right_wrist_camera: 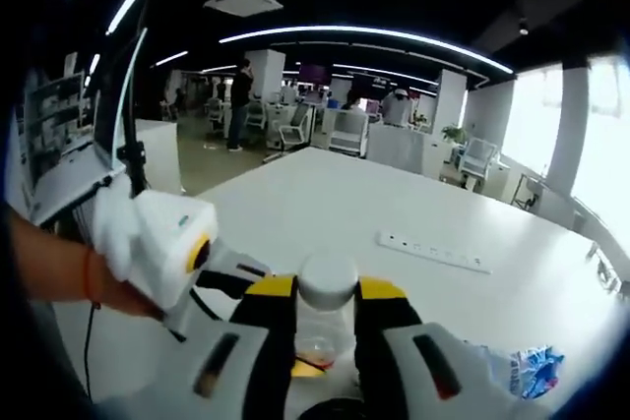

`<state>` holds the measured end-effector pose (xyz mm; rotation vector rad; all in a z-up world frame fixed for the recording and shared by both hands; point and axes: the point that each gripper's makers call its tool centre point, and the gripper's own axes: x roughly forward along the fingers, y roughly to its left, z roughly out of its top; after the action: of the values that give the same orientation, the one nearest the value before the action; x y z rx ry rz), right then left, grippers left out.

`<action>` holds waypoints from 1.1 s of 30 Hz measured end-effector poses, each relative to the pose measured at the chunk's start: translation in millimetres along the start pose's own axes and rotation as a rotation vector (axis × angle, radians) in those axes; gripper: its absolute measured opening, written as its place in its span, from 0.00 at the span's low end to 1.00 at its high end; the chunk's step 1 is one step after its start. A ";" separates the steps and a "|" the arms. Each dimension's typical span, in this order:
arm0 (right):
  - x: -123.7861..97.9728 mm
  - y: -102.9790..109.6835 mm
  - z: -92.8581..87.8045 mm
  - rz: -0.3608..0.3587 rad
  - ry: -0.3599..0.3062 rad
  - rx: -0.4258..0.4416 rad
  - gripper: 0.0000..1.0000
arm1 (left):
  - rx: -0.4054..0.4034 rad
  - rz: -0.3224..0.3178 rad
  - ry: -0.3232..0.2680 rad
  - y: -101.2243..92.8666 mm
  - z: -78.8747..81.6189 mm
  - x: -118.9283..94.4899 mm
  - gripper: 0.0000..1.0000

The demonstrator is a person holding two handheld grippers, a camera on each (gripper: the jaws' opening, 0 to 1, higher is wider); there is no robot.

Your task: Arrange the tabletop items into an orderly group along one side of the table until the central work area is clear of visible clutter.

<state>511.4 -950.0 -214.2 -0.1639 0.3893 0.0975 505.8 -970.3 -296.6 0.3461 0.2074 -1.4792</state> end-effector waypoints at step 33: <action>8.9 -2.4 13.5 0.019 -0.004 -0.036 0.29 | -0.013 0.027 0.018 0.7 1.2 -2.3 0.49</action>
<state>524.8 -949.4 -205.0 -0.1959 0.3855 0.1234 506.1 -968.5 -294.6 0.3508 0.2257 -1.4485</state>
